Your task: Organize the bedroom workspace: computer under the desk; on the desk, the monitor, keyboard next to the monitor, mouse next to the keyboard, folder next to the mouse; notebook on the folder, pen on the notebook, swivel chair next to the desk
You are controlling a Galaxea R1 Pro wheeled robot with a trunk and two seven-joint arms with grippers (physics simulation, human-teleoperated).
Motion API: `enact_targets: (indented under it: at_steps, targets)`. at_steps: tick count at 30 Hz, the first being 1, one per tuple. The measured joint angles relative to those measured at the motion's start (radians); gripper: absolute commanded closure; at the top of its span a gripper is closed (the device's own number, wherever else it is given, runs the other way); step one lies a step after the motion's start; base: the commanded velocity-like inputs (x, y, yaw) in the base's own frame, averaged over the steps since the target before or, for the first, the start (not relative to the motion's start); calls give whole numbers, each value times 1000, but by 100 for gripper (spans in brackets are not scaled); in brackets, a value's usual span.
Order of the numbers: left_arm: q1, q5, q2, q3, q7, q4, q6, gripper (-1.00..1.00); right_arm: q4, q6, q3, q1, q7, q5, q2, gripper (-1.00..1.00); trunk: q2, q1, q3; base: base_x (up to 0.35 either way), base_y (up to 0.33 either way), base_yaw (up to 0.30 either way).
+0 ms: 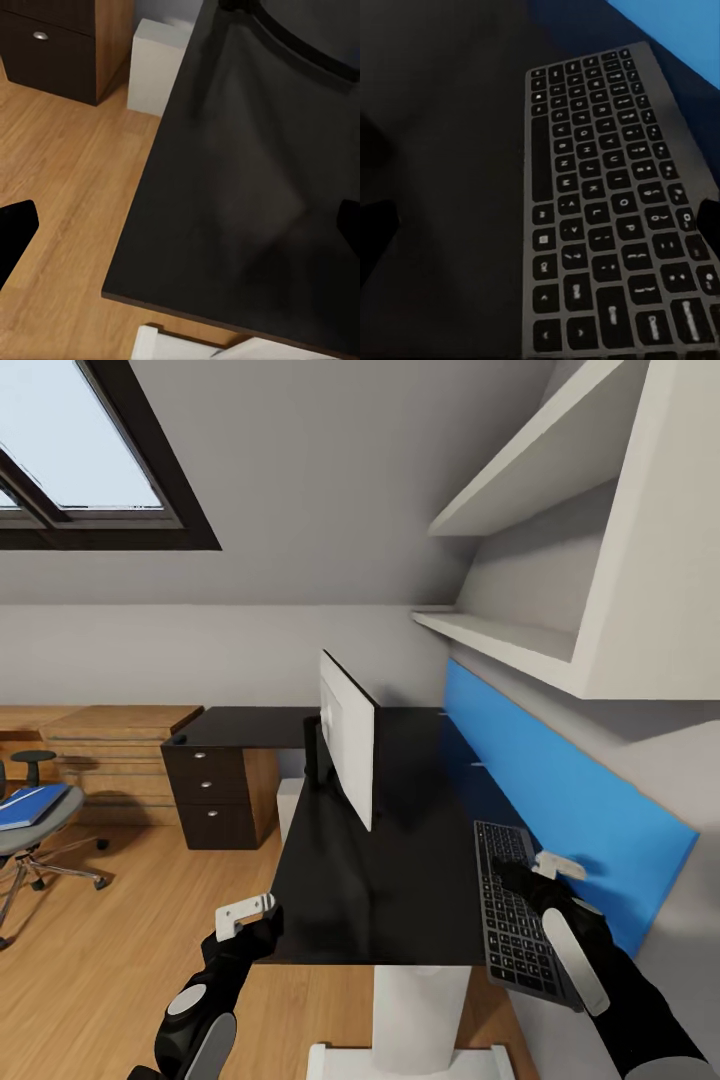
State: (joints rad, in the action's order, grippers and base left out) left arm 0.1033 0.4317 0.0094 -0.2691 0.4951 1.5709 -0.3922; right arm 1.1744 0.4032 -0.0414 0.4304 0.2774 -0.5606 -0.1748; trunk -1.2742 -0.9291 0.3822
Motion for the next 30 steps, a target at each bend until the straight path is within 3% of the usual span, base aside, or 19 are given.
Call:
enact_targets:
  at_steps: [12, 18, 22, 23, 27, 30]
  targets:
    - [0, 2, 2, 4, 0, -1, 1, -100, 26, 3, 0, -6, -1, -12, 28, -100, 0, 0, 0, -134, 182, 0]
    - [0, 3, 16, 36, 0, -1, 3, -100, 28, 4, 1, -7, -2, -12, 31, -100, 0, 0, 0, -198, 270, 0]
    - [0, 47, 18, 116, 0, -1, 5, -100, 28, 5, 3, -10, -2, -12, 30, -100, 0, 0, 0, -207, 209, 0]
    - [1, 91, 19, 172, -3, -2, 5, -100, 28, 0, 7, -11, -2, -14, 30, -100, 0, 0, 0, -154, 56, 0]
    - [0, 97, 20, 183, -4, -2, 5, -100, 28, -2, 15, -12, -3, -24, 29, -100, 0, 0, 0, -73, 26, 0]
    - [0, 98, 20, 187, -3, -2, 5, -100, 27, -3, 23, -12, -2, -55, 29, -100, 0, 0, 0, -25, 9, 0]
